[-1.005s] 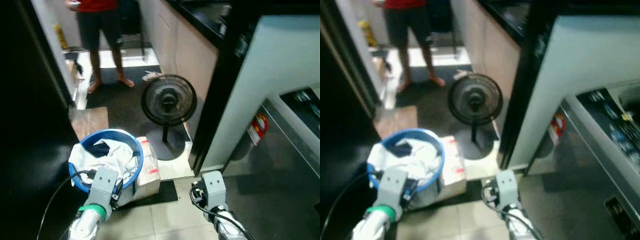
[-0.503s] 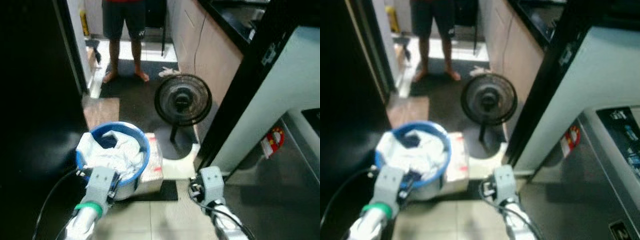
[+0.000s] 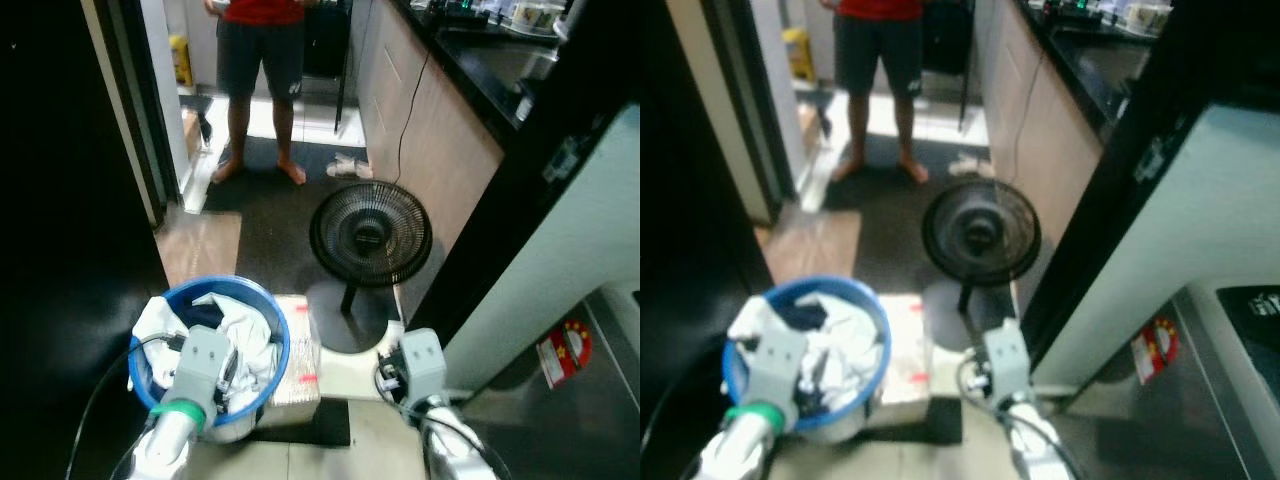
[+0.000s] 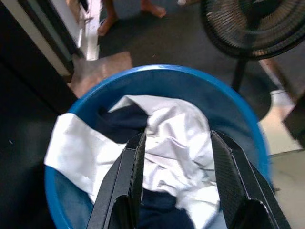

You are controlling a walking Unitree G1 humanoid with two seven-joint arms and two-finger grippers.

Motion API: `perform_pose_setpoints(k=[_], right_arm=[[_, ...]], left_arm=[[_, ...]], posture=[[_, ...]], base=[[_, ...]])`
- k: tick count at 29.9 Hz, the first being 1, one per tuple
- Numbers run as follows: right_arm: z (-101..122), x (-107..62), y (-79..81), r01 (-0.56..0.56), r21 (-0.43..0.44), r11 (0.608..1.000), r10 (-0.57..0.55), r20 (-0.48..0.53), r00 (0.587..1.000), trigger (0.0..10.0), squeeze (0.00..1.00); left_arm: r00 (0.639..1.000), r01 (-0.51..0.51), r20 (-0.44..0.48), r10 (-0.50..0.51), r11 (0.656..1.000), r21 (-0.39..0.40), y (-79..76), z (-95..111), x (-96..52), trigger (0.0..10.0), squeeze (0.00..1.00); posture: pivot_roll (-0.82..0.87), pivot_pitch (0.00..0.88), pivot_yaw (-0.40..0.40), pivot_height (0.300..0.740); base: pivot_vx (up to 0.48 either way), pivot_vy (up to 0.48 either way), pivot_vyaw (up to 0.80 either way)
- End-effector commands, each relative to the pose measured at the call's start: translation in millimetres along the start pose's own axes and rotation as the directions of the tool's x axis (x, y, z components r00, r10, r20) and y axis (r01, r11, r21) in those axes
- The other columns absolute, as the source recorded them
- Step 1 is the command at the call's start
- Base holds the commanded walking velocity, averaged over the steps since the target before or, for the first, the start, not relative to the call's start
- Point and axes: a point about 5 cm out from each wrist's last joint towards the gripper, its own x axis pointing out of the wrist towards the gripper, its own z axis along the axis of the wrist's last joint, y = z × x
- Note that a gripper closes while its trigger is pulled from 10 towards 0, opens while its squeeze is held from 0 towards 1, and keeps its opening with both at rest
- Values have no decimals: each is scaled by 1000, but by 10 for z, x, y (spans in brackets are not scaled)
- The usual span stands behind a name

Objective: Clothes washing

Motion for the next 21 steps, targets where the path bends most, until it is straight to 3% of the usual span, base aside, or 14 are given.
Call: perform_pose_setpoints(k=[1,21], right_arm=[[-110,-75,-79,23,-5,1000,-24,-40,999,10000,0],[-108,-69,-71,22,-7,1000,-22,-38,999,10000,0]], left_arm=[[1000,12,-21,-12,1000,3,-55,-48,-16,10000,0],[1000,-7,-22,7,1000,1,-46,-57,-15,10000,0]], posture=[[107,60,-21,740],[106,63,-20,740]], base=[[368,0,525],[0,0,764]])
